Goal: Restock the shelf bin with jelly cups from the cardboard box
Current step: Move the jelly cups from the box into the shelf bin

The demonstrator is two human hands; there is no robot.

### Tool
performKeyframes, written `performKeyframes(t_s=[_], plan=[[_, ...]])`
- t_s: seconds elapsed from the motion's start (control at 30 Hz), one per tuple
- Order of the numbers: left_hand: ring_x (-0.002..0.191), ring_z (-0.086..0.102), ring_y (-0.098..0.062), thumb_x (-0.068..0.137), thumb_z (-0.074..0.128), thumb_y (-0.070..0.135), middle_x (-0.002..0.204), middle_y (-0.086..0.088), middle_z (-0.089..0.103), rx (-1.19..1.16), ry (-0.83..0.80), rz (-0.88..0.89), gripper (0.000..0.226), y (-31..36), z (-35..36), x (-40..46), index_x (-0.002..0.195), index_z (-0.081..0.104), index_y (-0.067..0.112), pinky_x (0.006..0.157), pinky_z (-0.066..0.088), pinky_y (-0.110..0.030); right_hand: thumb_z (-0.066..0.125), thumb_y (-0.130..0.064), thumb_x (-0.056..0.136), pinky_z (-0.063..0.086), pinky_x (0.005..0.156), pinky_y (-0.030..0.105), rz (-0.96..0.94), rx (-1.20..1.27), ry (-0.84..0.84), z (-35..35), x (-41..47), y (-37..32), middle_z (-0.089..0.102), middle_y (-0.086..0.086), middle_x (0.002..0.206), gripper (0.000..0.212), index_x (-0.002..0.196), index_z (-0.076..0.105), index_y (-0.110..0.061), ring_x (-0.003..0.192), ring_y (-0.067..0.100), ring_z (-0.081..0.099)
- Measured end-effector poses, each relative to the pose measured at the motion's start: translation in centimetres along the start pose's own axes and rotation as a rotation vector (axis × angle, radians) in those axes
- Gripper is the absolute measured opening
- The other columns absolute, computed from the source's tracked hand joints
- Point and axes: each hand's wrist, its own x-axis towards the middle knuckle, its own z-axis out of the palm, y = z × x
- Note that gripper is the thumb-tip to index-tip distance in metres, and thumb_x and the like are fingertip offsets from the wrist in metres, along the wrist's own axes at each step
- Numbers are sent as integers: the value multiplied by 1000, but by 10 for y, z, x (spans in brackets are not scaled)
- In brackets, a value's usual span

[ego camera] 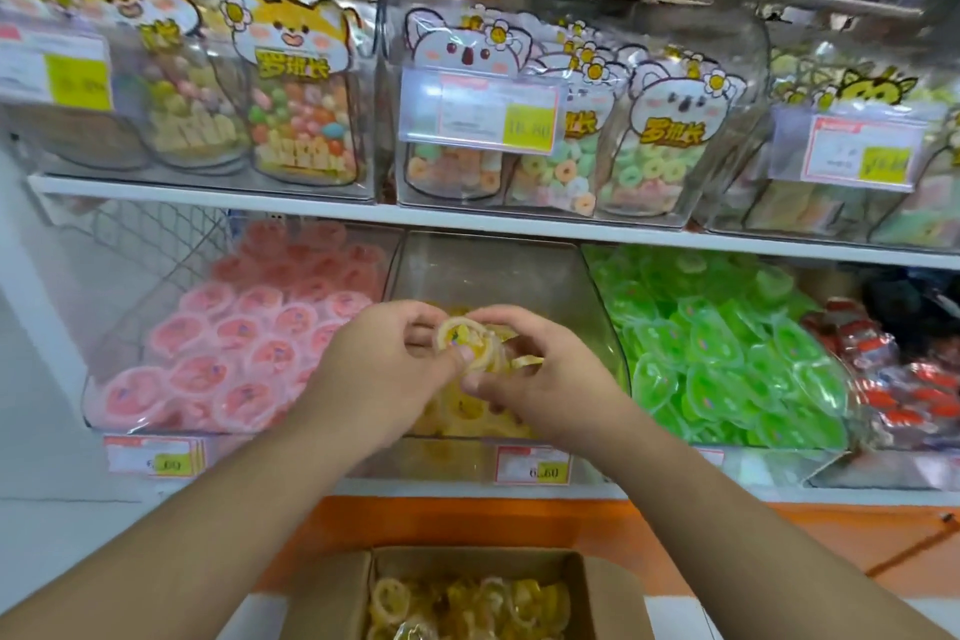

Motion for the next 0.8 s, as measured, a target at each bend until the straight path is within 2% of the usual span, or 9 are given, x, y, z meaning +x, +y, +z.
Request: performKeyframes(t_s=[0.07,0.13,0.23,0.27,0.33,0.47,0.53,0.7,0.8], plan=[[94,67,5,89,77,42,105,20,74,133,-14,58,35,-7,1,7,122,71,32,89,59,-34,90,-12,79,52,54,25,23,10,8,5,14,9,71,-8,87,48,109,72,-45,62,9,65],[119,60,-5,94,68,46,131,17,64,300,7,152,48,-17,-1,14,140,60,31,104,51,-32,90,-14,80,52,56,25,70,-8,16,9,31,20,71,-9,87,46,110,72,-44,61,9,65],[145,33,-13,100,57,46,152,10,43,479,28,274,54,-33,-11,25,150,50,27,120,34,-35,92,-27,78,47,67,8,70,-225,42,15,60,36,68,-21,90,45,115,71,-41,72,-7,62],[148,29,-14,100,55,47,154,8,40,516,14,278,55,-39,-15,28,151,48,26,121,32,-39,92,-32,77,48,75,8,59,-304,45,18,70,41,69,-23,97,48,119,71,-41,82,-8,62],[150,24,-16,100,51,50,158,8,36,587,-33,258,59,-52,-20,31,154,42,27,123,28,-44,90,-40,78,52,91,21,62,-425,26,23,90,51,72,-18,112,51,125,69,-39,102,3,65],[156,6,-8,104,39,55,168,19,15,649,-108,214,65,-63,-19,33,163,21,34,127,9,-41,79,-38,89,53,84,26,145,-576,-9,29,111,64,75,-4,114,37,124,71,-32,107,20,69],[155,6,-5,104,37,56,168,21,12,635,-100,210,65,-64,-18,34,163,19,36,126,7,-38,74,-35,92,49,84,24,180,-570,16,28,115,71,74,-2,117,36,127,71,-29,110,23,69],[153,10,-1,103,41,54,167,23,12,599,-69,226,64,-69,-17,36,162,21,36,125,4,-33,63,-7,89,58,78,36,257,-307,122,20,134,82,78,9,104,33,116,77,-19,82,25,68],[151,8,2,103,40,54,167,25,10,593,-59,241,64,-70,-17,35,162,21,37,123,0,-30,68,-6,87,65,76,43,267,-220,163,26,152,81,78,10,97,28,110,75,-21,75,29,74]])
